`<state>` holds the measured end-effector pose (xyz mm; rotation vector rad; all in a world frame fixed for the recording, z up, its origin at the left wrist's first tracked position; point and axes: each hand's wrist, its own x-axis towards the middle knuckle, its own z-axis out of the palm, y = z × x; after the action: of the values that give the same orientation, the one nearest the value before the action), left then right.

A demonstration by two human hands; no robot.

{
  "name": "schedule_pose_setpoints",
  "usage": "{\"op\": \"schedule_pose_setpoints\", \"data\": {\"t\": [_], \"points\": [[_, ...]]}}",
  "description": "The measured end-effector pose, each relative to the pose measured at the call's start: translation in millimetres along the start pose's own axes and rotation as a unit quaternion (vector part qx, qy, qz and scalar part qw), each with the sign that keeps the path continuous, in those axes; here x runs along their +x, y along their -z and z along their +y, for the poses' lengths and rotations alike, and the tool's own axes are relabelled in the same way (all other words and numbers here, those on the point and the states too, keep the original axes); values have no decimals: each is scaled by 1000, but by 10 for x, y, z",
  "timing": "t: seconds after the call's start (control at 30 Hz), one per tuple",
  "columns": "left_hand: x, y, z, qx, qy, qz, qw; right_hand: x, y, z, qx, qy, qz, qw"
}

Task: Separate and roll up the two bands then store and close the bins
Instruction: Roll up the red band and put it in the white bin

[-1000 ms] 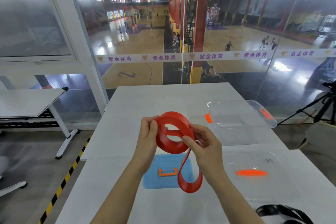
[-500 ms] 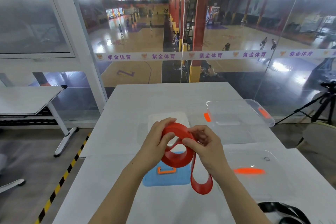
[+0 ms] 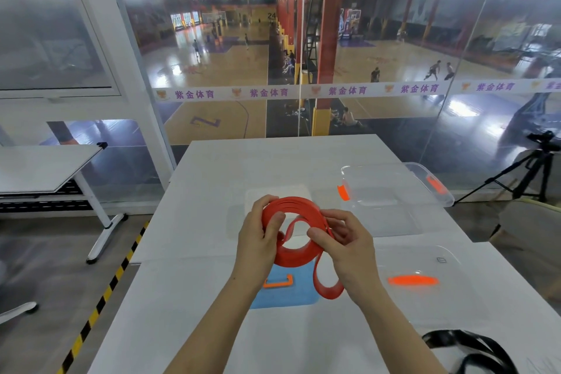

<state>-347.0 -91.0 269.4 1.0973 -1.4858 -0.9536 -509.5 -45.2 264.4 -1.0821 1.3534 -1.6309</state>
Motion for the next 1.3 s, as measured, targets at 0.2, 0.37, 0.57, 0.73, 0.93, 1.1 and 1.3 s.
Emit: {"op": "schedule_pose_setpoints", "data": {"t": [0.2,0.37,0.57,0.73,0.93,1.1,1.3], "points": [[129,191,29,73,51,-112,990,13,118,-58,-65,10,-47,997],[140,248,92,146,12,-259,955,-38,72,-55,-93,11,-73,993],[150,303,72,154,-40,-218,963,-25,-40,-53,-73,2,-50,996],[151,373,63,90,-17,-215,972,-3,-138,-78,-65,4,-39,997],[106,451,-64,-9,21,-181,983,-46,-373,1,-48,-13,1,999],[117,561,-266,-96,64,-59,992,-176,-642,134,-2,-32,27,999],[231,698,-549,-193,122,45,973,-344,-885,338,-4,-32,55,998]]}}
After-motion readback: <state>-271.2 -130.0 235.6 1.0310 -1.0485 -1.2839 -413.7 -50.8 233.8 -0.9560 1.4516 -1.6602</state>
